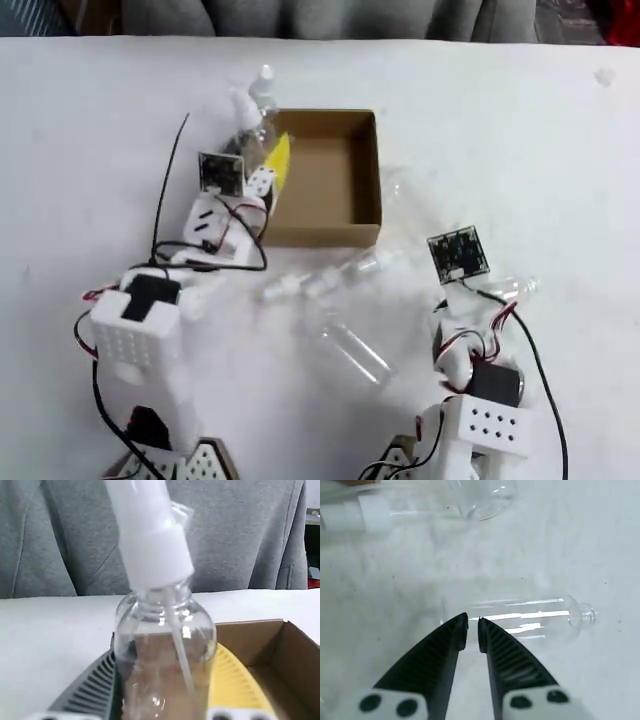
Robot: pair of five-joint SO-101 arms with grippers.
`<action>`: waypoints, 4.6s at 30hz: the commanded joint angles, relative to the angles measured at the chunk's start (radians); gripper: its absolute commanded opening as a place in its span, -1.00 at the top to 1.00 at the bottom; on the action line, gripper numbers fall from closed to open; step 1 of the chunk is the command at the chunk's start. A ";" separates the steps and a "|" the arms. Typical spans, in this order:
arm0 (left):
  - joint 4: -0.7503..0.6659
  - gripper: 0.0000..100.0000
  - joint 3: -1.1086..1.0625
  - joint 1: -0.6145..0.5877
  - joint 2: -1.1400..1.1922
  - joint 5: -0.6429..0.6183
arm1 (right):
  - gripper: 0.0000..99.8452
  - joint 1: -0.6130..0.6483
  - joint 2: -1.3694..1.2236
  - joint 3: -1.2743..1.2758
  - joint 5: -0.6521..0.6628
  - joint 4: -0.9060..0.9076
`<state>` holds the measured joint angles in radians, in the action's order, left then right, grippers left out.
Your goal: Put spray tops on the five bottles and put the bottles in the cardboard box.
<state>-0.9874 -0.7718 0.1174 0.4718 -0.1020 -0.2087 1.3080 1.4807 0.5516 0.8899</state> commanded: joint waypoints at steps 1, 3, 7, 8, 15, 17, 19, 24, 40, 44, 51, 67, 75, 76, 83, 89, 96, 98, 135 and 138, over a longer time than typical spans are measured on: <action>-0.035 0.96 0.063 0.007 -0.005 0.012 | 0.97 -0.008 0.001 0.009 0.017 -0.002; -0.035 0.96 0.068 0.001 -0.001 0.012 | 0.97 -0.008 0.001 0.009 0.018 -0.002; -0.035 0.95 0.078 -0.019 0.001 0.012 | 0.97 -0.008 0.001 0.009 0.020 -0.002; -0.035 0.93 0.078 -0.022 0.001 0.012 | 0.97 -0.008 0.001 0.009 0.021 -0.002; -0.028 0.70 0.071 -0.025 0.002 0.012 | 0.97 -0.008 0.001 0.015 0.021 -0.002; -0.028 0.69 0.071 -0.025 0.002 0.012 | 0.97 -0.008 0.001 0.017 0.021 -0.002; -0.028 0.69 0.071 -0.027 0.002 0.012 | 0.97 -0.008 0.001 0.017 0.021 -0.002; 0.020 0.56 0.069 -0.027 0.001 0.034 | 0.97 -0.008 0.001 0.017 0.023 -0.002; 0.058 0.43 0.051 -0.025 -0.010 0.032 | 0.97 -0.008 0.001 0.018 0.023 -0.002; 0.061 0.43 0.006 -0.022 -0.076 0.032 | 0.97 -0.008 0.001 0.018 0.023 -0.002; 0.160 0.43 -0.107 -0.019 -0.255 0.032 | 0.97 -0.008 0.001 0.018 0.023 -0.002; 0.749 0.43 -0.199 -0.022 -0.739 0.034 | 0.97 -0.008 0.001 0.018 0.023 -0.004; 0.939 0.43 -0.199 -0.027 -0.915 0.037 | 0.97 -0.008 0.001 0.018 0.023 -0.004; 0.977 0.44 -0.199 -0.028 -0.941 0.038 | 0.97 -0.008 0.001 0.018 0.023 -0.004; 1.379 0.45 -0.167 -0.028 -1.199 0.034 | 0.97 -0.008 0.001 0.018 0.023 -0.004; 1.751 0.80 -0.064 -0.021 -1.339 0.041 | 0.97 -0.008 0.001 0.018 0.023 -0.004; 1.846 0.96 -0.009 -0.019 -1.274 0.037 | 0.97 -0.008 0.001 0.018 0.023 -0.004; 1.840 0.96 -0.003 -0.005 -1.222 0.034 | 0.97 -0.008 0.001 0.018 0.023 -0.004; 1.502 0.95 0.293 0.067 -0.437 -0.107 | 0.97 -0.008 0.001 0.020 0.061 -0.001; 1.481 0.95 0.304 0.070 -0.371 -0.112 | 0.97 -0.008 0.001 0.020 0.061 -0.001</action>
<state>0.5393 -0.5462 0.1711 0.0575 -0.1987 -0.2087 1.3080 1.4807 0.6007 0.8899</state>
